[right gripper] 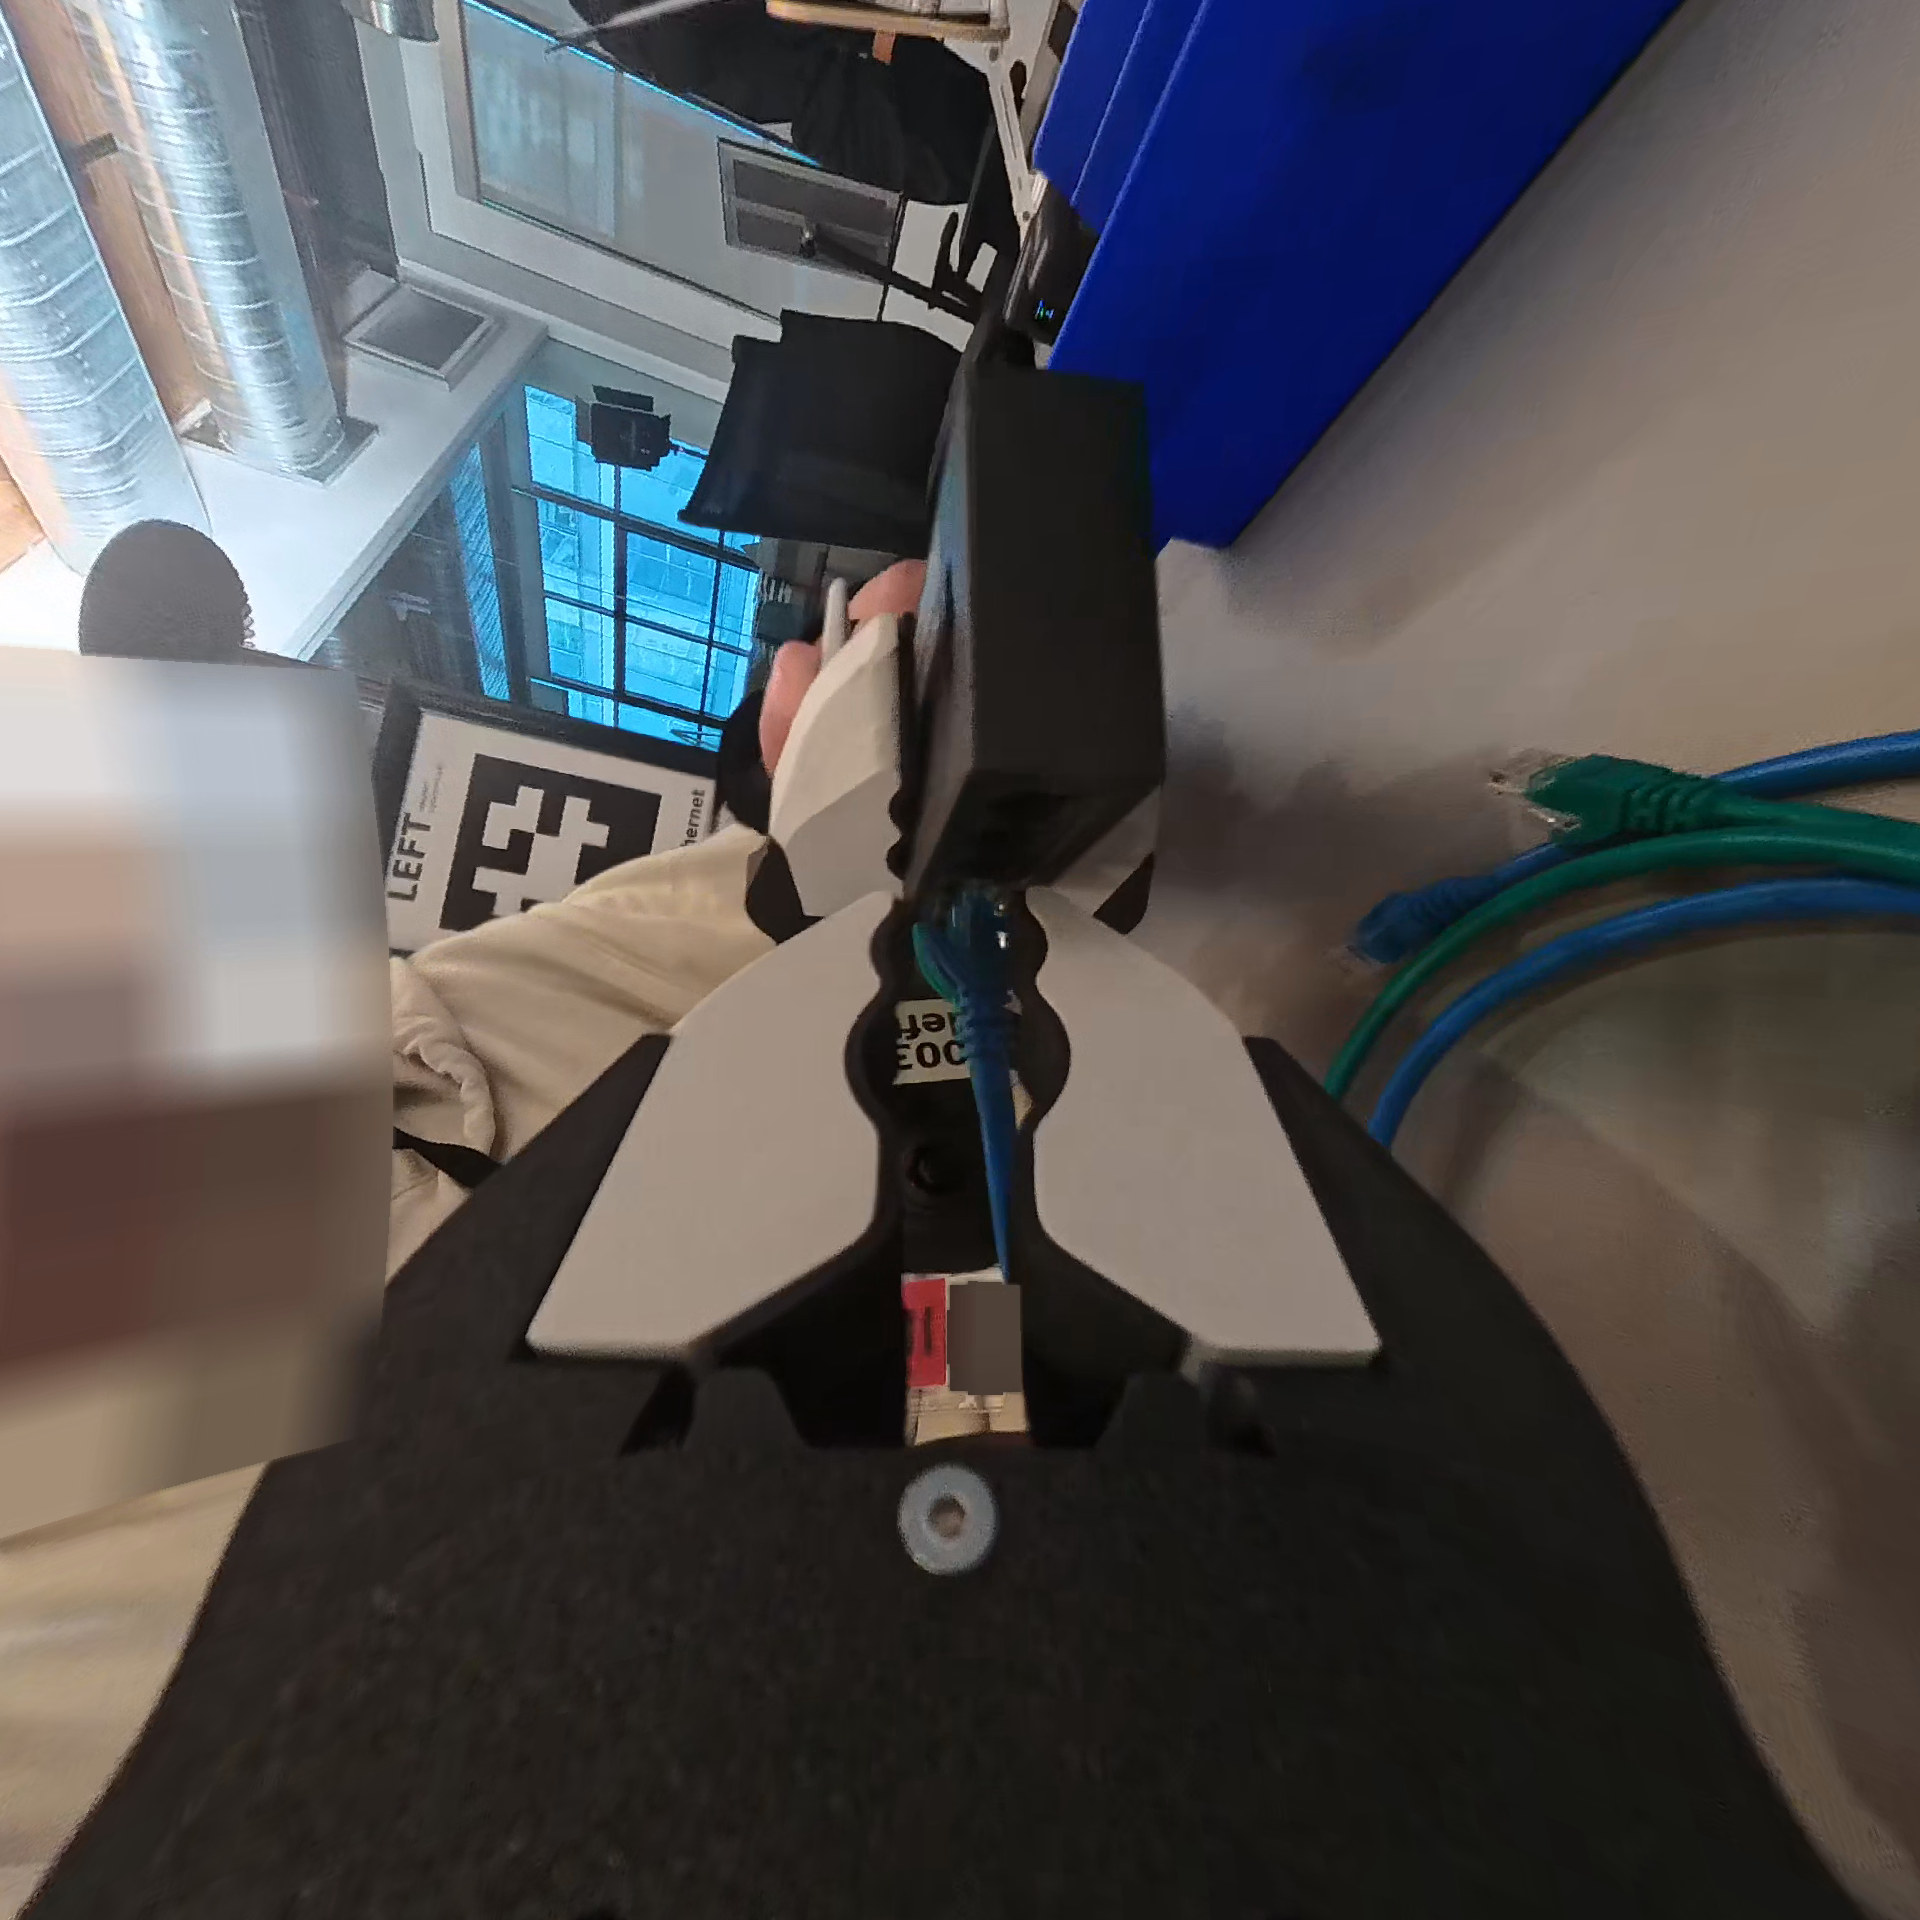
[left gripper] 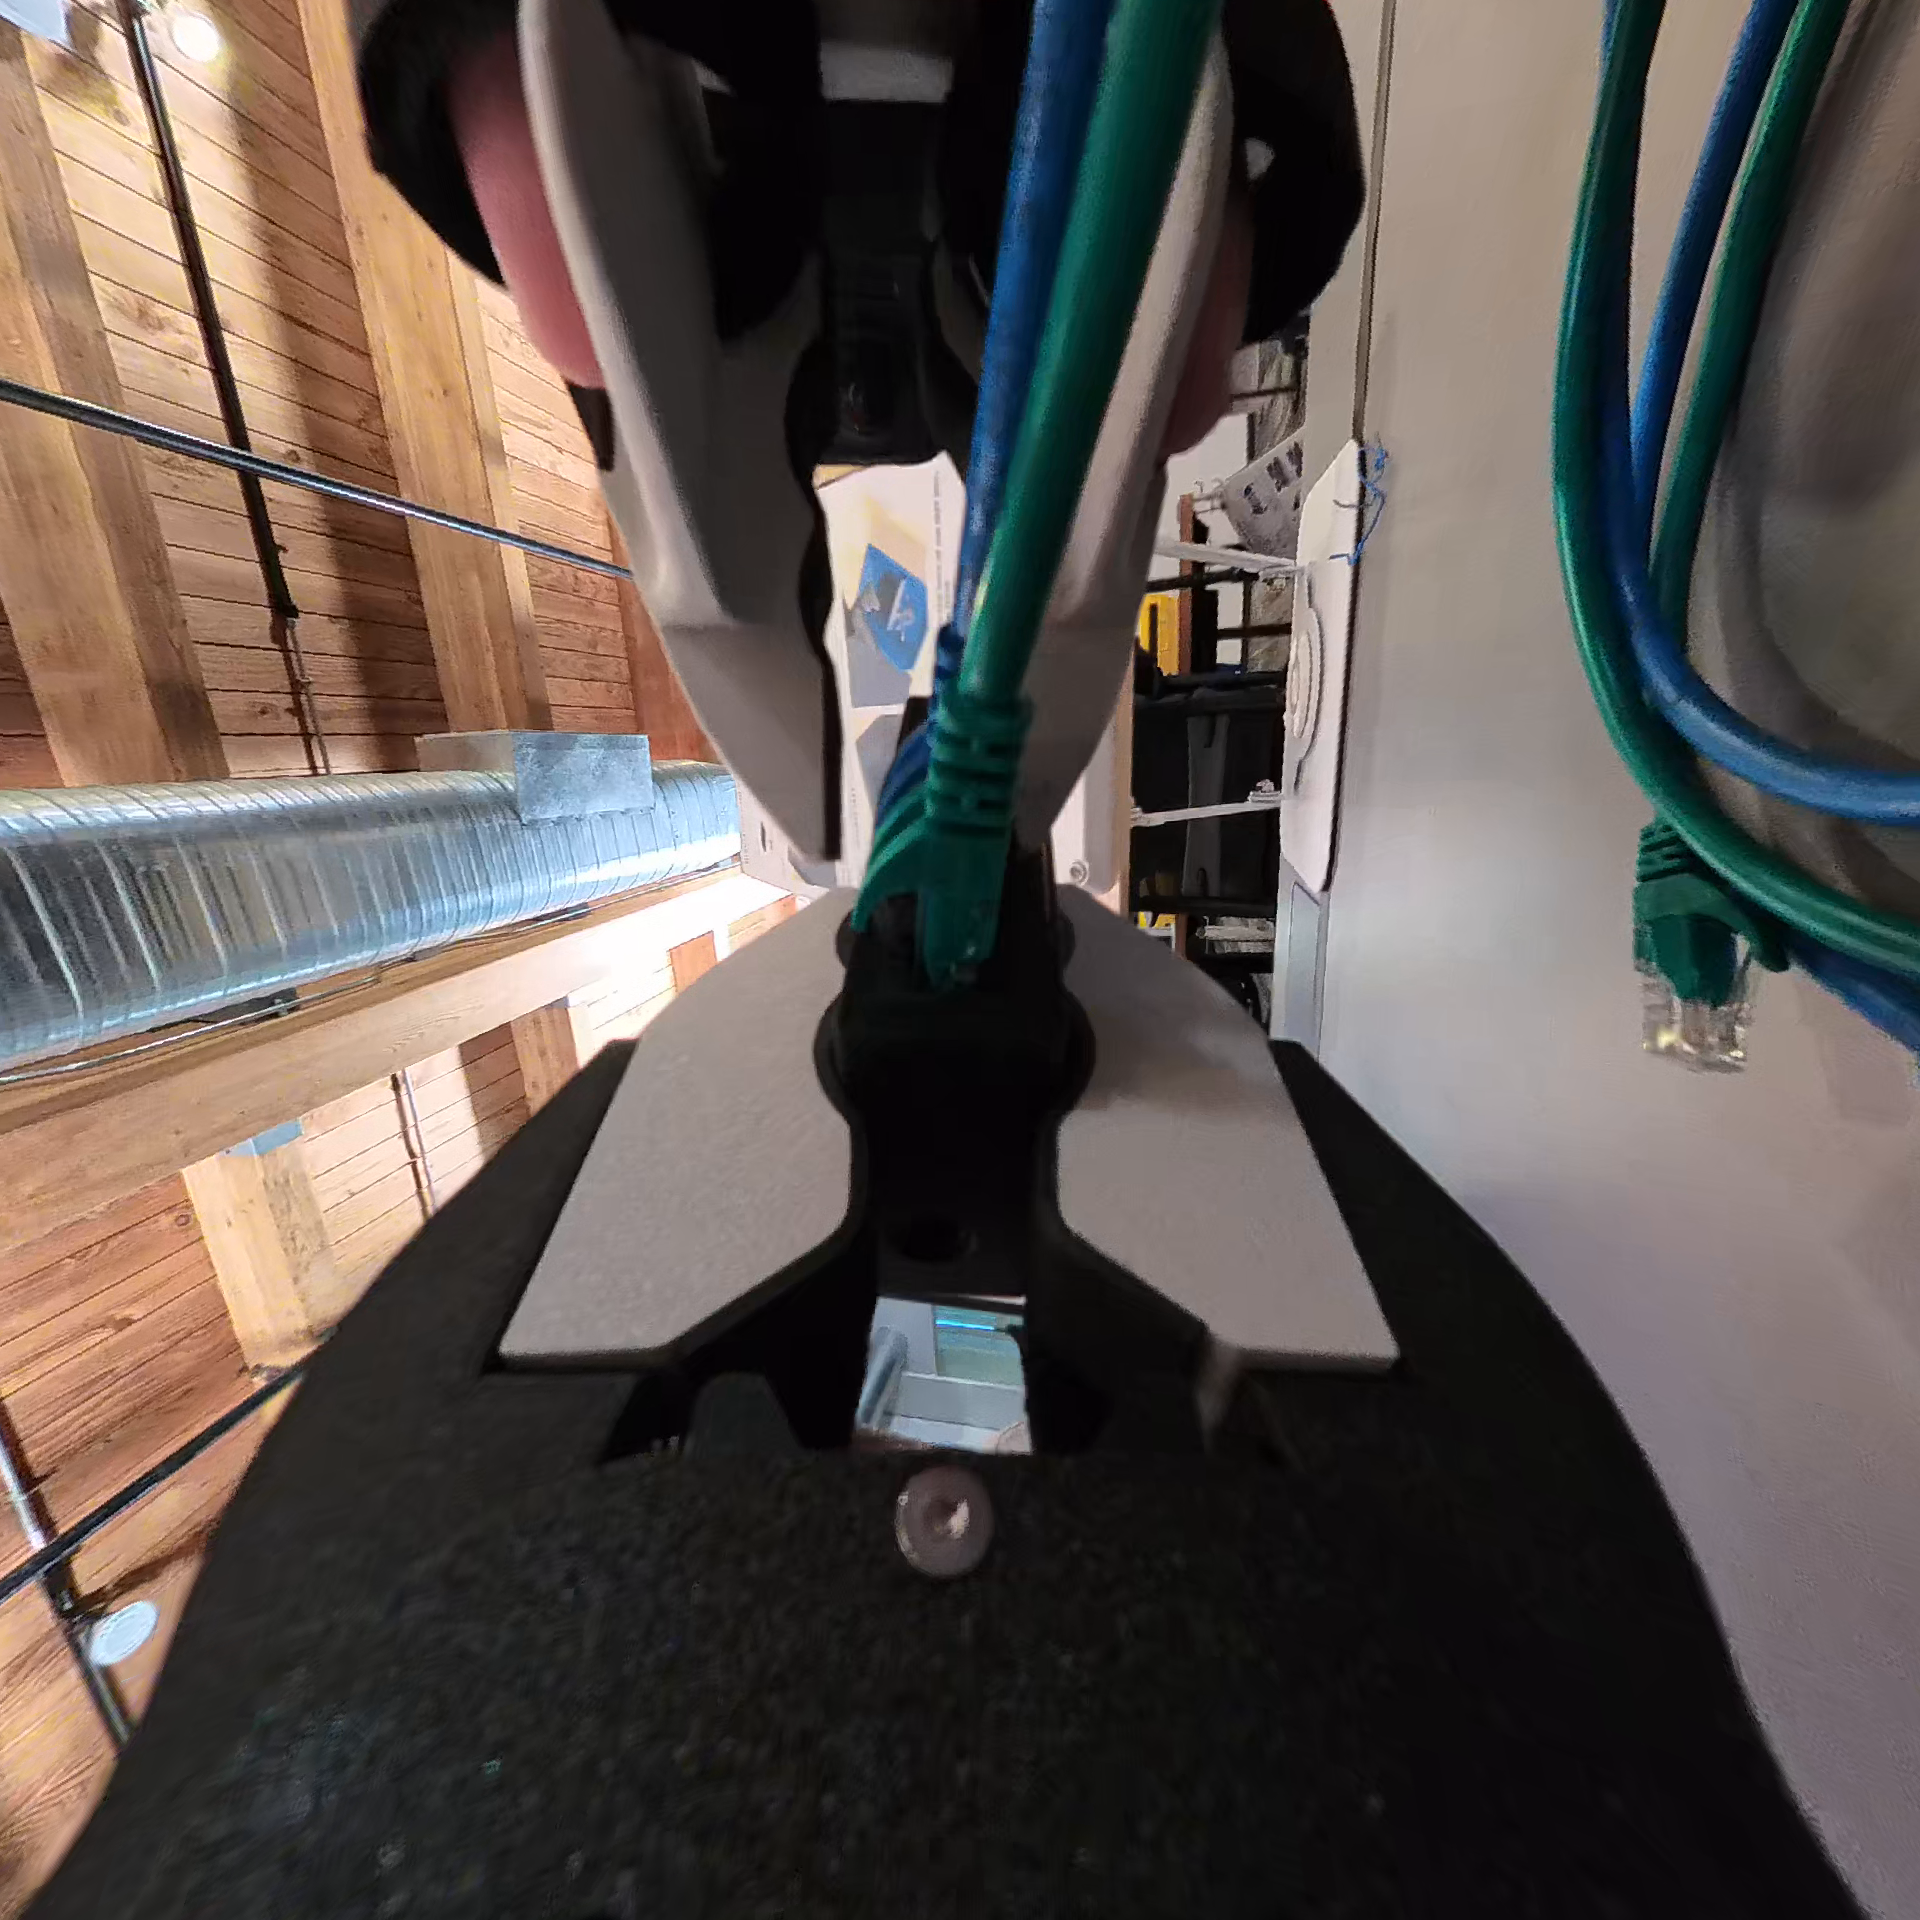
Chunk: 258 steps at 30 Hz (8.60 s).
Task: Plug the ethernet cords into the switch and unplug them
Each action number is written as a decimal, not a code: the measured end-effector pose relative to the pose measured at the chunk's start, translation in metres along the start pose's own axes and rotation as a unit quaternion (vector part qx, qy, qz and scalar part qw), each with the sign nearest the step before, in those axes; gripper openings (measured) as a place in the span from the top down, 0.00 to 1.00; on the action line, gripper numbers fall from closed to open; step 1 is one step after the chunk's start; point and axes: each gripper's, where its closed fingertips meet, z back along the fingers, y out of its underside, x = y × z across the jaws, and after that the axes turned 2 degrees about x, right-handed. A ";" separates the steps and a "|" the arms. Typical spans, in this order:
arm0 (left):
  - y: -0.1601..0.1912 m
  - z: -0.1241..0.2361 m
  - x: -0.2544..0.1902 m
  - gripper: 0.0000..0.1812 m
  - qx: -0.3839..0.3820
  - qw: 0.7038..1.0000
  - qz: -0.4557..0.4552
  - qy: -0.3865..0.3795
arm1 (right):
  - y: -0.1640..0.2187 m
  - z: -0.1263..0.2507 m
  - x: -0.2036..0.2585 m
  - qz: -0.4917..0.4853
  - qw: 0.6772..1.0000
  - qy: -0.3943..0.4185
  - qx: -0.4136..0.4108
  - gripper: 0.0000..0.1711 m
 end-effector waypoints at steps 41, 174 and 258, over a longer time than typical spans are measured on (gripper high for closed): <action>0.031 -0.032 -0.038 0.84 0.033 0.993 0.093 0.058 | -0.028 0.018 -0.043 0.449 0.780 0.430 0.078 0.95; 0.092 0.145 -0.018 0.84 0.203 0.914 0.278 0.214 | 0.098 0.331 0.034 0.241 0.607 0.757 0.018 0.97; -0.004 0.098 0.013 0.84 0.049 0.998 -0.038 0.008 | 0.090 -0.064 0.022 0.096 0.993 -0.035 0.066 0.92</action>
